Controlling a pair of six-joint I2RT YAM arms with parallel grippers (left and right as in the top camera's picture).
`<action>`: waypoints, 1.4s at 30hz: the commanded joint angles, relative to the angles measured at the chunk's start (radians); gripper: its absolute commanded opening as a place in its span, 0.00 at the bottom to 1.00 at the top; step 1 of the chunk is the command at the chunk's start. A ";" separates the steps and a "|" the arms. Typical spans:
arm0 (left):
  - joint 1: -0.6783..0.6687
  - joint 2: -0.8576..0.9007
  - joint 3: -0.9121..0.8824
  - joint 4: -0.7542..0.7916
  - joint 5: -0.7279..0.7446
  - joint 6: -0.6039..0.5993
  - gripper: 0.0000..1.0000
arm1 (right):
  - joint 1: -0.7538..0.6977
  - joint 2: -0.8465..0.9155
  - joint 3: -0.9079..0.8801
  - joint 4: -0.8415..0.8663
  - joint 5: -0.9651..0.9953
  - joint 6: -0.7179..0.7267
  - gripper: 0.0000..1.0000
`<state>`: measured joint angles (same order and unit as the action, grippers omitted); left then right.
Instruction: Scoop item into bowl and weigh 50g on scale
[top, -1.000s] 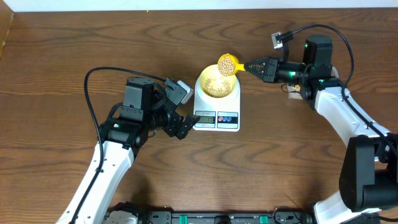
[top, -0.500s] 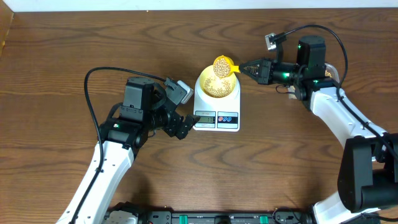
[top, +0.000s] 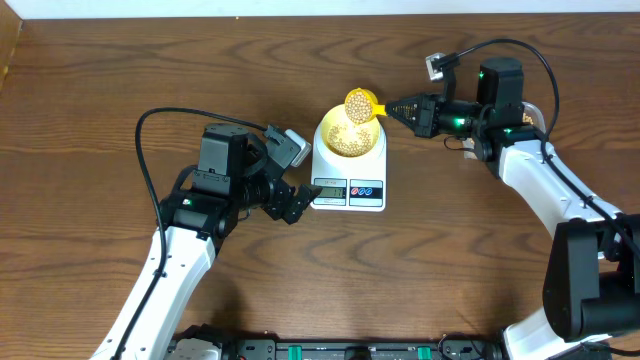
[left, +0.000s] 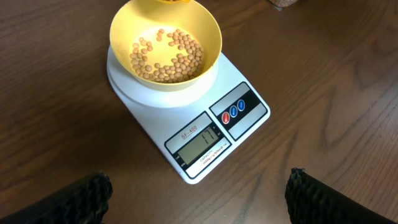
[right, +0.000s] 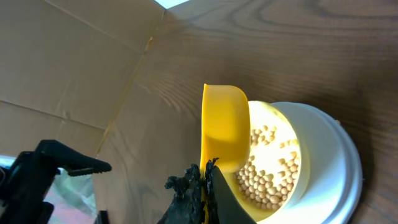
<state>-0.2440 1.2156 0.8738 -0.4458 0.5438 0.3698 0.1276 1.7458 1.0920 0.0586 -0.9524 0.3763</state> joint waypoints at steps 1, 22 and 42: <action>0.003 -0.009 -0.002 -0.002 -0.006 0.002 0.91 | 0.005 0.007 0.005 0.001 0.001 -0.072 0.01; 0.003 -0.009 -0.002 -0.002 -0.006 0.002 0.91 | 0.013 0.007 0.005 0.002 0.031 -0.170 0.01; 0.003 -0.009 -0.002 -0.002 -0.006 0.002 0.91 | 0.038 0.007 0.005 0.002 0.088 -0.259 0.01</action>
<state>-0.2440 1.2156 0.8738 -0.4458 0.5438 0.3698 0.1574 1.7458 1.0920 0.0582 -0.8696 0.1459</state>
